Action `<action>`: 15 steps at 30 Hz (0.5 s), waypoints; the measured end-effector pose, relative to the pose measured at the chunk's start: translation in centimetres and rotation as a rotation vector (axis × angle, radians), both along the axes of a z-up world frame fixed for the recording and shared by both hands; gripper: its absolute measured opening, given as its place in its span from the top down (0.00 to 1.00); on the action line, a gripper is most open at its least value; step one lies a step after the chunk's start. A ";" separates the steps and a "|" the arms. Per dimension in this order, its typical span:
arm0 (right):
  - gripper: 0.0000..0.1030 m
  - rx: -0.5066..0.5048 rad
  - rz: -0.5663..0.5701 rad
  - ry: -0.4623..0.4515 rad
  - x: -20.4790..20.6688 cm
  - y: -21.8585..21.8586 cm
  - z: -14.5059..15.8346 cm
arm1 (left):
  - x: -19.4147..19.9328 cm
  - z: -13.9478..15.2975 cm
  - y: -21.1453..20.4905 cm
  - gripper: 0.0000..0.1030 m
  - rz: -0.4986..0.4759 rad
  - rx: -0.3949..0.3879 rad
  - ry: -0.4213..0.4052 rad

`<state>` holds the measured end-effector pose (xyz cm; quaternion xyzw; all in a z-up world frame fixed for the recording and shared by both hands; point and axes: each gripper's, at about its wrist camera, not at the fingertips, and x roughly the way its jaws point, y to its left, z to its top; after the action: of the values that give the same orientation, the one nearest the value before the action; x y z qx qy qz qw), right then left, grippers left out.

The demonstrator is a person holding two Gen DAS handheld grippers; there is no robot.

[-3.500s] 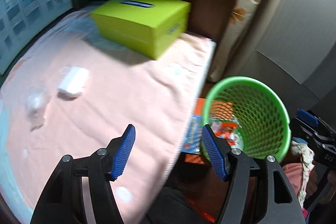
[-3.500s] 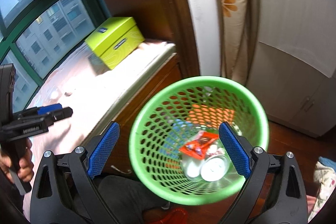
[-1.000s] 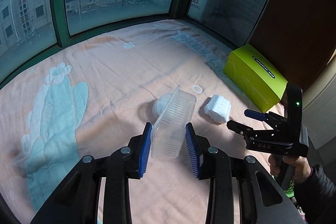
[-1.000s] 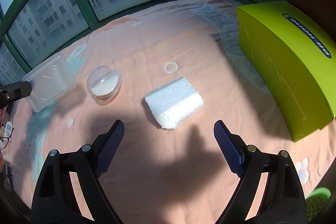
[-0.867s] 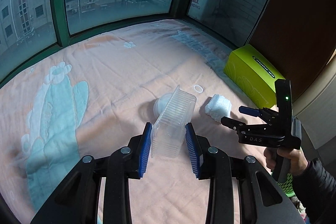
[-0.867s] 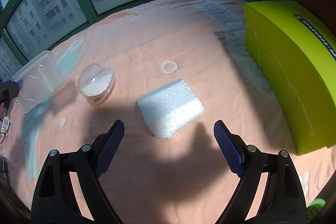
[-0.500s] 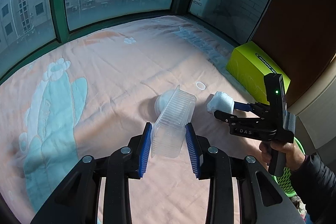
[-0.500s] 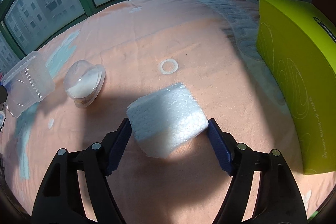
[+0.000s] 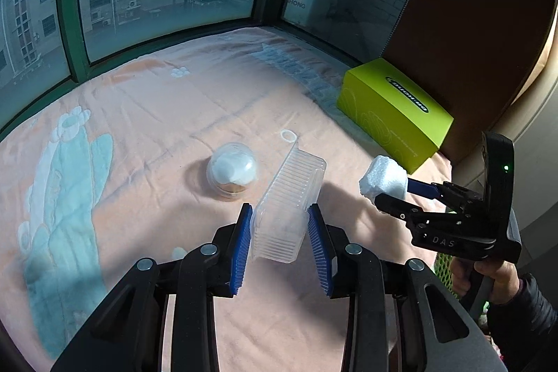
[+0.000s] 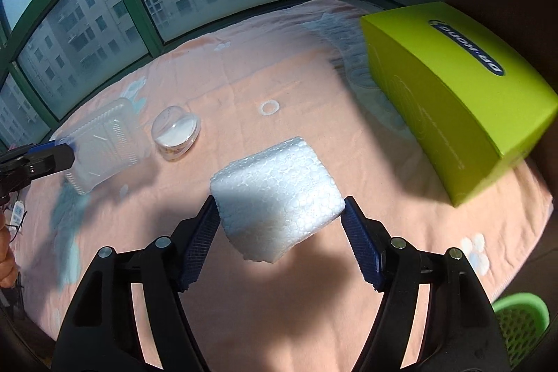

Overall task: Collect trash
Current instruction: 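Carry the clear container and foam block to the green basket with both tools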

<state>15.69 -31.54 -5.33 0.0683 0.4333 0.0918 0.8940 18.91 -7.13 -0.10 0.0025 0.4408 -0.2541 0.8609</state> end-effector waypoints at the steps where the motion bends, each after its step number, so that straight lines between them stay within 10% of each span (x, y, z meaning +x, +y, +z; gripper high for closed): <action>1: 0.31 0.006 -0.012 -0.004 -0.9 -0.4 0.3 | -0.5 0.1 -0.5 0.69 -0.012 -0.002 -0.001; 15: 0.31 -0.003 -0.241 0.003 -13.9 -7.3 0.9 | -7.9 0.1 -11.1 0.69 -0.248 -0.034 0.015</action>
<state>1.80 -38.87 -4.42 0.1186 0.4233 -0.0173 0.8980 11.04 -18.19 0.04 0.0407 0.4393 -0.3658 0.8195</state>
